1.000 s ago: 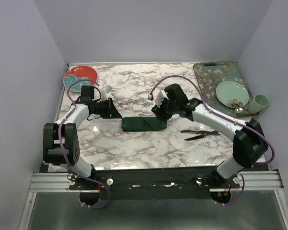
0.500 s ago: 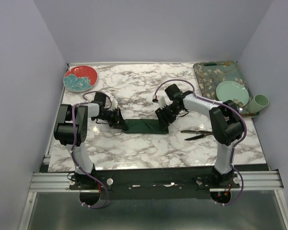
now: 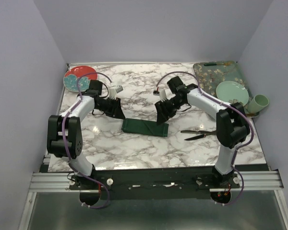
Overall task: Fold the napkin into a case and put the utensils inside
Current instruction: Smooth out the smaller rectangle-folded napkin at the center of the board, then rotate the smaller rectangle-folded napkin at the center of the board.
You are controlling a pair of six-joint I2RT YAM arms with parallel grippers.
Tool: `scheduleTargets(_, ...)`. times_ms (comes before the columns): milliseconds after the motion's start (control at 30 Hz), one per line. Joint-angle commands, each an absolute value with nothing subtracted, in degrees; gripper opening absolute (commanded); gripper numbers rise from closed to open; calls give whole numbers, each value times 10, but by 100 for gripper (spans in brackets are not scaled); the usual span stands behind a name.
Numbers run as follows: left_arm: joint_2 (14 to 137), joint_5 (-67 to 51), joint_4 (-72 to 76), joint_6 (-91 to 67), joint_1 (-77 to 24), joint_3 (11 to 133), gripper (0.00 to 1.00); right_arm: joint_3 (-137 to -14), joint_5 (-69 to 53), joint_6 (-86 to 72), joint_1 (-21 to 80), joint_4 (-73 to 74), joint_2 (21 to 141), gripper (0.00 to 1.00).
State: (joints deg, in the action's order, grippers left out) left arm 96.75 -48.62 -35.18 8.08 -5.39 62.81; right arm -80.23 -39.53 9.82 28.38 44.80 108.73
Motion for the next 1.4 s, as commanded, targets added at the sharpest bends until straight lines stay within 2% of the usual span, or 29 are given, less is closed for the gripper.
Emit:
scheduleTargets(0, 905, -380, -500, 336, -74, 624, 32, -862, -368, 101, 261, 480, 1063, 68)
scheduleTargets(267, 910, -279, -453, 284, -168, 569, 27, -923, -390, 96, 242, 490, 1164, 80)
scheduleTargets(400, 941, -251, -402, 249, -177, 562, 26, -928, -398, 101, 241, 482, 1196, 89)
scheduleTargets(600, 994, -254, -342, 191, -177, 589, 25, -902, -413, 107, 241, 490, 1224, 92)
scheduleTargets(833, 1057, -273, -292, 135, -178, 645, 25, -803, -473, 98, 246, 462, 1180, 92)
scheduleTargets(1167, 1111, -288, -268, 90, -183, 707, 26, -703, -505, 66, 312, 411, 1143, 95)
scheduleTargets(1367, 1125, -299, -254, 69, -191, 716, 27, -693, -512, 22, 341, 361, 1144, 98)
